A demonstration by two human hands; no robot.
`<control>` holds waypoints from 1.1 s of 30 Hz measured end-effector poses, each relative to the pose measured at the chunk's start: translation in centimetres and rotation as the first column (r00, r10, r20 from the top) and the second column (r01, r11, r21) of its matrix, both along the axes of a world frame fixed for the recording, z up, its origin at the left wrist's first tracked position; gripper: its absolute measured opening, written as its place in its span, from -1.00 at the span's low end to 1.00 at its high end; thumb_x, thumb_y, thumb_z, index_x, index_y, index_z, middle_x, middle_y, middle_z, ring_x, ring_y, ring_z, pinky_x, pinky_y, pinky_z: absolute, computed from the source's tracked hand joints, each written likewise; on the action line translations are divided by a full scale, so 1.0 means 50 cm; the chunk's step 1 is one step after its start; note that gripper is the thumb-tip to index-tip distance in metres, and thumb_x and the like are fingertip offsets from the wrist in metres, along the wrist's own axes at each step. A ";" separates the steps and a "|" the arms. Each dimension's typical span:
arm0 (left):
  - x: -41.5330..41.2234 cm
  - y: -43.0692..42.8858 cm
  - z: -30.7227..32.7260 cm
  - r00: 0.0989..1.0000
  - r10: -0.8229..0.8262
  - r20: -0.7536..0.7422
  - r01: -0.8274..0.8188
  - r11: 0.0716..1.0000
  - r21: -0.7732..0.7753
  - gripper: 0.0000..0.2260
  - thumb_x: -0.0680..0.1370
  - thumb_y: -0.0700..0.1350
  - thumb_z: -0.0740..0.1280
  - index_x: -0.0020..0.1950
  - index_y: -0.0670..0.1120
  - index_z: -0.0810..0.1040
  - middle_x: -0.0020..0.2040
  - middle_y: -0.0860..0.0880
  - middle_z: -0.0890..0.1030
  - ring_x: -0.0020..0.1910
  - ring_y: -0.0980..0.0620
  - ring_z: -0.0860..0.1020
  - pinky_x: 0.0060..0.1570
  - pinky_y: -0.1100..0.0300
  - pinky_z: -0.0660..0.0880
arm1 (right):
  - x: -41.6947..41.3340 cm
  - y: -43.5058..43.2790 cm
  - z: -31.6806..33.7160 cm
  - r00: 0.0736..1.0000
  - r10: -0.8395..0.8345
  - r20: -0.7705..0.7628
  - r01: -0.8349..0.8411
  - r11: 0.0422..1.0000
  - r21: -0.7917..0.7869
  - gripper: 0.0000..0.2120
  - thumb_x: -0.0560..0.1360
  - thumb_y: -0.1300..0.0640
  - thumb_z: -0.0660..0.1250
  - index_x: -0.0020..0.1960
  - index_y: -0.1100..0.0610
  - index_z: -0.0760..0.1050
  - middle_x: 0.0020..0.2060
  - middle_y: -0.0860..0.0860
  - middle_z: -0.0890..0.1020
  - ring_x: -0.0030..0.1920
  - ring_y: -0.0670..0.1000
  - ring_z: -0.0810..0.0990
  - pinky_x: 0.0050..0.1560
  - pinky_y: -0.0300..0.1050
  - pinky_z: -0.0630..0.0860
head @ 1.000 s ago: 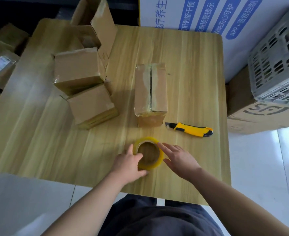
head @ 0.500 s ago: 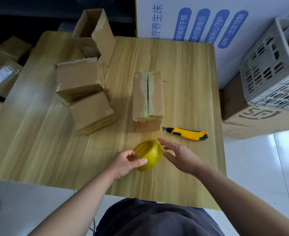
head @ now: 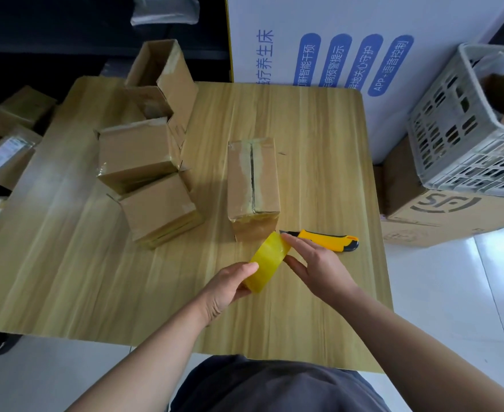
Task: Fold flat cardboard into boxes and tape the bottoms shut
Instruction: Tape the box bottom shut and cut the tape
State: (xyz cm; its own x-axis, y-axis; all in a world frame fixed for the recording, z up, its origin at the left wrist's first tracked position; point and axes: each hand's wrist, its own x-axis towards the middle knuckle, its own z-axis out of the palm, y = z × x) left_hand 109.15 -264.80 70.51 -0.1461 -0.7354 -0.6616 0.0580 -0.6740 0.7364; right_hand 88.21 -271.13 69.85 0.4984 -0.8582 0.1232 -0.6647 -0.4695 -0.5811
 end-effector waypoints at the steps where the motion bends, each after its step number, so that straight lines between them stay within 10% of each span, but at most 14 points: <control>1: 0.001 0.001 0.000 1.000 -0.016 0.007 0.016 1.000 0.008 -0.38 0.27 0.30 0.35 0.18 -0.06 0.60 0.16 -0.14 0.63 0.20 -0.10 0.56 0.30 -0.03 0.45 | 0.000 -0.001 0.001 1.000 0.009 -0.002 -0.009 1.000 -0.004 -0.57 0.49 0.11 0.42 0.34 0.14 0.49 0.14 0.10 0.65 0.03 0.13 0.66 -0.06 -0.03 0.62; 6: -0.002 -0.010 0.015 0.993 -0.045 0.110 0.050 0.998 -0.048 -0.80 0.55 0.15 0.28 0.07 0.11 0.59 0.04 0.15 0.64 0.13 0.13 0.56 0.19 0.22 0.42 | -0.013 0.001 -0.006 0.994 0.069 -0.086 -0.081 0.986 -0.143 -0.61 0.46 0.19 0.45 0.27 0.20 0.53 0.01 0.10 0.68 -0.13 0.13 0.67 -0.27 -0.08 0.59; 11: -0.017 -0.044 0.035 0.979 0.104 0.177 -0.059 0.968 -0.242 -0.87 0.49 -0.08 0.43 0.02 0.00 0.67 -0.03 -0.05 0.70 0.00 -0.04 0.65 -0.02 0.10 0.61 | -0.020 0.001 -0.017 0.973 0.122 -0.195 -0.160 0.969 -0.188 -0.62 0.45 0.18 0.46 0.24 0.20 0.52 0.00 0.12 0.67 -0.11 0.17 0.67 -0.23 -0.04 0.62; 19: -0.029 -0.052 0.031 0.942 0.145 0.304 -0.107 0.985 -0.138 -0.93 0.41 -0.27 0.51 -0.22 -0.14 0.66 -0.21 -0.13 0.69 -0.16 -0.12 0.66 -0.10 -0.04 0.64 | -0.032 0.003 -0.005 0.949 0.178 -0.259 -0.229 0.956 -0.182 -0.67 0.50 0.16 0.40 0.24 0.18 0.52 0.01 0.10 0.65 -0.09 0.13 0.64 -0.18 -0.04 0.62; 33: -0.040 -0.072 0.054 0.855 -0.162 0.492 0.345 0.886 -0.308 -0.73 0.54 -0.08 0.39 0.22 0.10 0.57 0.05 0.09 0.50 -0.02 0.12 0.51 0.05 0.31 0.46 | -0.050 0.002 0.011 0.938 0.185 -0.294 -0.227 0.967 -0.118 -0.61 0.59 0.00 0.04 0.23 0.15 0.50 -0.03 0.07 0.64 -0.11 0.11 0.62 -0.18 -0.05 0.61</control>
